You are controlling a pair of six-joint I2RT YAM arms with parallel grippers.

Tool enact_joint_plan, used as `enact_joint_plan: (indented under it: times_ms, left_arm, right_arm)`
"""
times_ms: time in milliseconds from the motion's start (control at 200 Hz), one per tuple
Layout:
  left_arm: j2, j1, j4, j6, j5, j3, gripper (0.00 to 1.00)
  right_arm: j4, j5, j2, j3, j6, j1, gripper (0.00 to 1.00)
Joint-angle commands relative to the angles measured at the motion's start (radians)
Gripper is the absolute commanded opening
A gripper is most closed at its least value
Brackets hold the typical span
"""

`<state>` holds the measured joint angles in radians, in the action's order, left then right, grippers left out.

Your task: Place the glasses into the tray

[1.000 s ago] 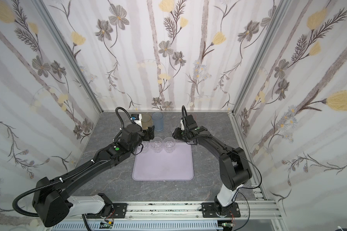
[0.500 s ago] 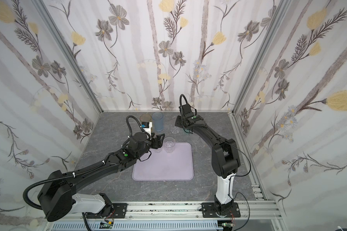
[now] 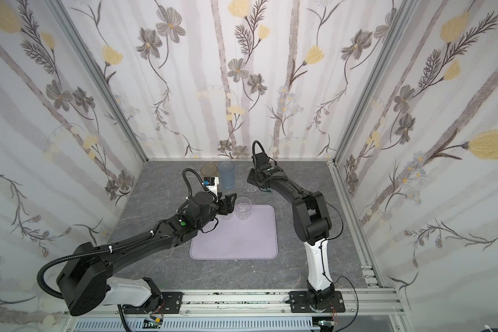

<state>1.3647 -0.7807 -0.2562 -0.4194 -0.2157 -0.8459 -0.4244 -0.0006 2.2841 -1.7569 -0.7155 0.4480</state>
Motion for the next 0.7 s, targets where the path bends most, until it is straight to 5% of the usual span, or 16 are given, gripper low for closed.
enact_joint_plan:
  times_ms: [0, 155, 415, 695]
  left_arm:
    - [-0.004, 0.000, -0.035, -0.009, -0.016, 0.008, 0.75]
    - [-0.015, 0.008, -0.029, 0.031, -0.047, 0.024, 0.76]
    - [-0.018, 0.041, -0.025, 0.080, -0.030, -0.002, 0.77]
    - [-0.034, 0.054, -0.014, 0.169, -0.086, -0.008, 0.78]
  right_arm:
    - [0.035, -0.003, 0.038, -0.032, -0.016, 0.000, 0.44]
    - [0.019, -0.003, 0.072, -0.064, -0.011, -0.001, 0.37]
    - [0.001, 0.006, 0.040, -0.065, 0.023, 0.001, 0.12]
    - [-0.025, -0.016, -0.078, -0.045, 0.069, 0.029, 0.03]
